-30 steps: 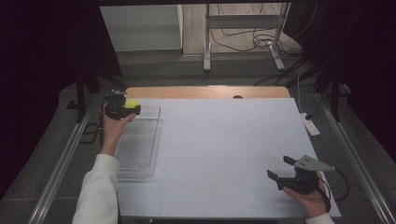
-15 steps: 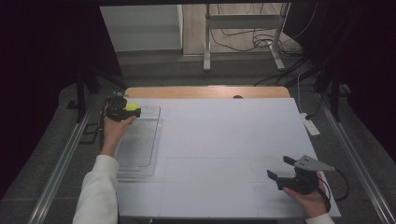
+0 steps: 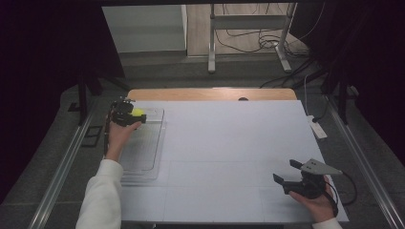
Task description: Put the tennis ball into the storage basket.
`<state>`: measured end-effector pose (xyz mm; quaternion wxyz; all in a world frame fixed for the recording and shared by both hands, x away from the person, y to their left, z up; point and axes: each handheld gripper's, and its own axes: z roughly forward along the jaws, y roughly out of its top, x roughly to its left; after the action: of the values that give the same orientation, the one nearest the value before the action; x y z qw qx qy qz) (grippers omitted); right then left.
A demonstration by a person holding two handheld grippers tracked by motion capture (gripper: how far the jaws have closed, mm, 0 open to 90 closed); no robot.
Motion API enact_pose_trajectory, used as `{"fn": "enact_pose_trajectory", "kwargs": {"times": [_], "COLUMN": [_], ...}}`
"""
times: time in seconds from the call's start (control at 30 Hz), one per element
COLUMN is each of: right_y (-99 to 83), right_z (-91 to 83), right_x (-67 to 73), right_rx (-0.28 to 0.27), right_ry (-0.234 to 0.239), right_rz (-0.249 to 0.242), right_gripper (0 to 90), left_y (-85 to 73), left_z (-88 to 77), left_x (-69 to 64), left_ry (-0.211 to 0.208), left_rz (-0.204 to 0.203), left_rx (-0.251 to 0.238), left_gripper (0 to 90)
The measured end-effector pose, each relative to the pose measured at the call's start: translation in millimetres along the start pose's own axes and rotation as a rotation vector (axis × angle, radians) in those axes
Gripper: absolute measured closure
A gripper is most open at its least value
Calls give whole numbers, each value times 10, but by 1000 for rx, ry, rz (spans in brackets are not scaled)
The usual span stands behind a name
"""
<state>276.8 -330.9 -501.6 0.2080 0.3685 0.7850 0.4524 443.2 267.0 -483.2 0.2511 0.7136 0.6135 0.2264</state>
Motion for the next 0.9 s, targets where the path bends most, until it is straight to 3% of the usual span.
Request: {"fn": "enact_pose_trajectory", "kwargs": {"times": [0.5, 0.9], "right_y": [1, 0], "right_z": [-2, -6], "right_x": [3, 0], "right_rx": [0, 1], "right_ry": [0, -2], "right_rz": [-1, -3], "right_gripper": [131, 131], "left_y": [-51, -63], "left_z": [125, 170], "left_x": [-49, -78], "left_ry": [32, 55], "left_rz": [45, 69], "left_rx": [61, 83], "left_gripper": [263, 261]}}
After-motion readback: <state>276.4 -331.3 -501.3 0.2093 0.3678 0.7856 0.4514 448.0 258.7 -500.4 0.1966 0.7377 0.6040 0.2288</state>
